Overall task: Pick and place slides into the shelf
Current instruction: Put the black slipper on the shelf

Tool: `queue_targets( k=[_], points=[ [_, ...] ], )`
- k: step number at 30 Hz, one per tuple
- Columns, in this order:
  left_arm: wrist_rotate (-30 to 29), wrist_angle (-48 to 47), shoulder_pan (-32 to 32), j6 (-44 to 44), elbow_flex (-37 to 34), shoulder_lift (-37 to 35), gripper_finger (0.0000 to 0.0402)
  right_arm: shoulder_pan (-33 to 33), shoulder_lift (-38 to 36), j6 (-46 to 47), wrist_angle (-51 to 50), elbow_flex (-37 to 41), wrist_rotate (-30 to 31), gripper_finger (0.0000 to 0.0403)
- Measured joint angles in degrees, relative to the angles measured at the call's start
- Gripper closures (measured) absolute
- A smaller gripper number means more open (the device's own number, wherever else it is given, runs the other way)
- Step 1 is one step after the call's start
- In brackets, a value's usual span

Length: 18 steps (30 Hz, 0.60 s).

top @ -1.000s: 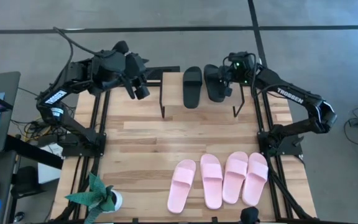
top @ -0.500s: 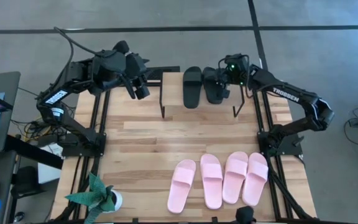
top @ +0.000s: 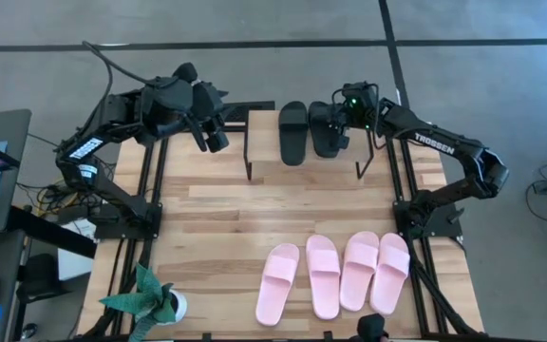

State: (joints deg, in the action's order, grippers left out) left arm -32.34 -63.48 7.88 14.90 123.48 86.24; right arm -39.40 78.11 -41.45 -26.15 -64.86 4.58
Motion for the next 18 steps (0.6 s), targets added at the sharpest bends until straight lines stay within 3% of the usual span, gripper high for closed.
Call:
queue_targets(
  k=[7, 18],
  points=[
    [0.0, 0.0, 0.0, 0.0, 0.0, 0.0, 0.0249, 0.0, 0.0, 0.8, -0.2, 0.0, -0.2, 0.0399],
    [0.0, 0.0, 0.0, -0.6, 0.0, 0.0, 0.0249, 0.0, 0.0, 1.0, -2.1, 0.0, -0.2, 0.0353]
  ],
)
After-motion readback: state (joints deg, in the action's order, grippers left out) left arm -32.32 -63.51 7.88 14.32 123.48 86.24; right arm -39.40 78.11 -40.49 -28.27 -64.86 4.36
